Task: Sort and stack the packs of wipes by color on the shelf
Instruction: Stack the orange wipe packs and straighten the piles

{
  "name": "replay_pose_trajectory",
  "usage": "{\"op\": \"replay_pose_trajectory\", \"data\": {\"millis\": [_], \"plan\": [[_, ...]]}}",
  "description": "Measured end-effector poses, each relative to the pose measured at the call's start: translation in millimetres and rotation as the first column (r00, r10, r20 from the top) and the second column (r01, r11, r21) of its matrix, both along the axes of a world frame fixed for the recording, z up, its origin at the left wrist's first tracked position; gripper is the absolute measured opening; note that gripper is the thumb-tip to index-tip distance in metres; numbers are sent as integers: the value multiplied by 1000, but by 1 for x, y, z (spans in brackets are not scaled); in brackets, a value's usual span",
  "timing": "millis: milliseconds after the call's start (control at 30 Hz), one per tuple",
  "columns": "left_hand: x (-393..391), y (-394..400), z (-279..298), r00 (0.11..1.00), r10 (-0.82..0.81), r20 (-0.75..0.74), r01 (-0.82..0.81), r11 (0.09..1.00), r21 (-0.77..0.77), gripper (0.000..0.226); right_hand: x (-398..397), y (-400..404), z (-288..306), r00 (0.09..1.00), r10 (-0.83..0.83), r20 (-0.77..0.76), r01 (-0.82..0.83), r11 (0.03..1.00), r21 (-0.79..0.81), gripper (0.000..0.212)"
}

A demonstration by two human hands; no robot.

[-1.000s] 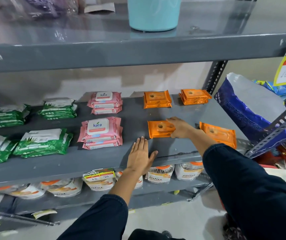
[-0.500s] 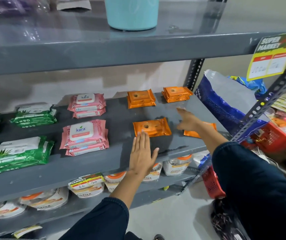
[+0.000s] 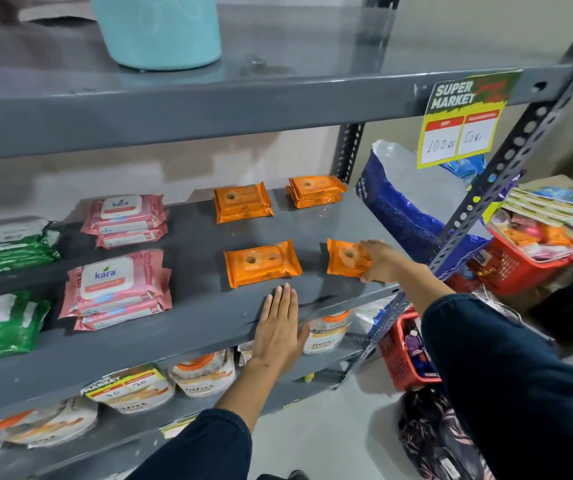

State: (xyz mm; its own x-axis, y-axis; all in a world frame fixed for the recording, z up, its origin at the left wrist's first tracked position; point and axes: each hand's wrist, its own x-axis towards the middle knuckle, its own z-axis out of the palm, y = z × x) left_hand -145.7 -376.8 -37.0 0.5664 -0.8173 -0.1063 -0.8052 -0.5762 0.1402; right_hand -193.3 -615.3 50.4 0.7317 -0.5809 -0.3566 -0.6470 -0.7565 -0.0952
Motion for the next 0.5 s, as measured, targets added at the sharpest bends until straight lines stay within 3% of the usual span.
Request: {"op": "replay_pose_trajectory", "data": {"millis": [167,333,500], "plan": [[-1,0,3,996,92,-3,-92,995,-29,73,1,-1,-1,1000,17,11,-17,1000,22,85],[2,0,2,999,47,28,-45,996,-81,66,2,1,4,998,3,60,-4,1000,23,83],[4,5,7,996,37,-79,-46,992,-113,66,25,10,18,992,89,94,-91,996,16,95]]}}
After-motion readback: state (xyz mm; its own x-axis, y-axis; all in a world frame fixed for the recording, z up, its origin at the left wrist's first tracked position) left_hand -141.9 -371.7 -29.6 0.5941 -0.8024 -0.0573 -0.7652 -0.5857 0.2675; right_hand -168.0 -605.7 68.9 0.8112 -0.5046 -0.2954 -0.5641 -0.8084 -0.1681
